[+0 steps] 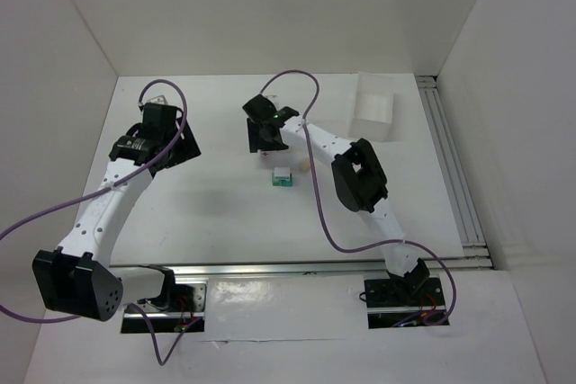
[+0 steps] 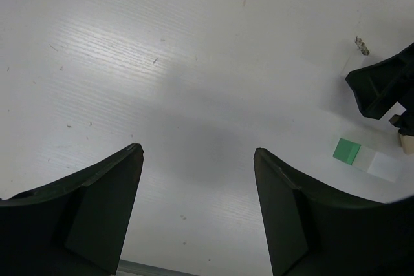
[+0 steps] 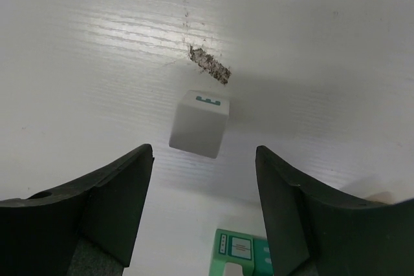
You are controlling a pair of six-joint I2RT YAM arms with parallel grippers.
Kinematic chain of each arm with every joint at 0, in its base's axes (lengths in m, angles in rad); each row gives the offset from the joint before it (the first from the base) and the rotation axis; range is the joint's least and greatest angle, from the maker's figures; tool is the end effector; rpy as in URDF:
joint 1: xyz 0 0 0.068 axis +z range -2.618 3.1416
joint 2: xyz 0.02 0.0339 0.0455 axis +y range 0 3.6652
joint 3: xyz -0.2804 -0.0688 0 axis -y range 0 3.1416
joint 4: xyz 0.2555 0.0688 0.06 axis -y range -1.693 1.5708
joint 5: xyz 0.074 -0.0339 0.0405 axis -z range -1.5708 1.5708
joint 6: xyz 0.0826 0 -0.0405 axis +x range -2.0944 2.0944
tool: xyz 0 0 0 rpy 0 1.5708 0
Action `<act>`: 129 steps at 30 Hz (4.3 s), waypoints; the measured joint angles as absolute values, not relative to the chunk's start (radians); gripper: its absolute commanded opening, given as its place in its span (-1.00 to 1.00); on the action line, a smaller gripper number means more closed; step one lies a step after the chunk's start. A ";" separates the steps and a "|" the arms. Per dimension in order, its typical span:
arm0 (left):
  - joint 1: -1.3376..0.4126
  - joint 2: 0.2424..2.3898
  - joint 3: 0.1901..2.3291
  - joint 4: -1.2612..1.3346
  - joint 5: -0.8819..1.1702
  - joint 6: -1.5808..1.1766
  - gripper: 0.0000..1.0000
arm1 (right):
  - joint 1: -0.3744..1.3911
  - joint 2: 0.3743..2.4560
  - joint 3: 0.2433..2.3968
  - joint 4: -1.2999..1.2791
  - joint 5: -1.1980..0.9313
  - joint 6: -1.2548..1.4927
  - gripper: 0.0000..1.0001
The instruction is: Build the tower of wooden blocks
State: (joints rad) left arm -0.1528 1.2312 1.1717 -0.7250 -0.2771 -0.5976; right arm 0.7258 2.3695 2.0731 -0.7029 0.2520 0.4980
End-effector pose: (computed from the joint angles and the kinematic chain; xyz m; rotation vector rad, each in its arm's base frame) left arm 0.2938 -0.0224 0.3142 -0.6411 2.2281 -0.0515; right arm 0.4371 0.3603 0.1624 -0.1939 2.5233 0.1646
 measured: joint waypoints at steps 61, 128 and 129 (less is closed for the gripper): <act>-0.153 1.202 1.155 -0.702 -0.264 -0.598 0.64 | 0.791 1.927 1.662 -0.722 0.405 0.614 -0.38; -0.153 1.201 1.140 -0.702 -0.257 -0.598 0.64 | 0.834 1.963 1.596 -0.710 0.399 0.691 -0.35; -0.153 1.201 1.140 -0.702 -0.257 -0.598 0.64 | 0.834 1.963 1.596 -0.710 0.398 0.691 -0.33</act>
